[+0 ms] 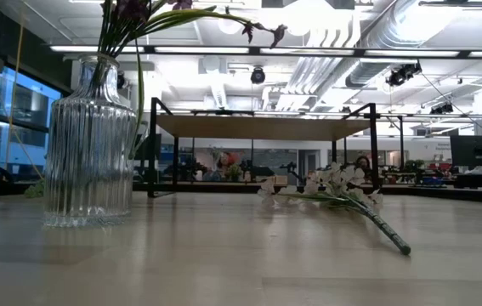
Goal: Pick and place flowers into a vace then onto a shelf
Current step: Put the blue flowers into the left transparent vase
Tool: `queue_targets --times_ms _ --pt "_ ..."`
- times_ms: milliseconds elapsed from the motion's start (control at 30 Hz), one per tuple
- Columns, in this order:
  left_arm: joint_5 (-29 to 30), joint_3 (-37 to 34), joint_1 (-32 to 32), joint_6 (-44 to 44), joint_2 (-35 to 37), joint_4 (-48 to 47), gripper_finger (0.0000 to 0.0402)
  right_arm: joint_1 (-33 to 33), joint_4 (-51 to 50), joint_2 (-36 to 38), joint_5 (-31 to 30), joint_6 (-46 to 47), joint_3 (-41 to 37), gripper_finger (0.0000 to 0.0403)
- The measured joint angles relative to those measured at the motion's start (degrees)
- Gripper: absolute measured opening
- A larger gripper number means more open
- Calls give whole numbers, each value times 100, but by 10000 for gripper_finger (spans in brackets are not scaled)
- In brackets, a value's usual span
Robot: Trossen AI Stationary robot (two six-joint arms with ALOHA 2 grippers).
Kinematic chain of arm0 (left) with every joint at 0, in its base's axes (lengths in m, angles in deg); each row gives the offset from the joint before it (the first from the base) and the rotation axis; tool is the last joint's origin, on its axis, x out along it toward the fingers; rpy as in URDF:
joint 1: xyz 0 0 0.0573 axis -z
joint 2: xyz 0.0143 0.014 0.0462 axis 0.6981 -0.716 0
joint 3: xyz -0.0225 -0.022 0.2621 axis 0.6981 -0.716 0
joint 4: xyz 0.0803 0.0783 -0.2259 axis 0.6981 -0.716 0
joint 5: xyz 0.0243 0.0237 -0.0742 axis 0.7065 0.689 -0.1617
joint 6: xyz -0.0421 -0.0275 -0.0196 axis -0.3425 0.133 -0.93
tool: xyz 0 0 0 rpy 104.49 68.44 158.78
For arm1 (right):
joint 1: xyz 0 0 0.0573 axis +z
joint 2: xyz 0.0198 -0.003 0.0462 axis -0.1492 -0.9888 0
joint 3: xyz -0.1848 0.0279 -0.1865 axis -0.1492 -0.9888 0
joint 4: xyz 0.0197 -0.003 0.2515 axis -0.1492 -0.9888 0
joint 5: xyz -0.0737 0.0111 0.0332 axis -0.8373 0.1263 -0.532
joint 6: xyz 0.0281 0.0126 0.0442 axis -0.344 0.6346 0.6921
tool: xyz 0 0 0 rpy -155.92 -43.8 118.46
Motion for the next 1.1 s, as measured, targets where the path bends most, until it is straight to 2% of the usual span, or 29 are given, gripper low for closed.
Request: queue_targets --times_ms 200,967,1100 --pt "-2 0 1 -2 0 7 22 0 289 -44 244 282 -2 108" --pt "2 -7 3 -4 -2 26 22 90 734 -393 242 745 0 108" --pt "0 -7 3 -4 -2 26 22 90 732 -393 218 843 0 98"
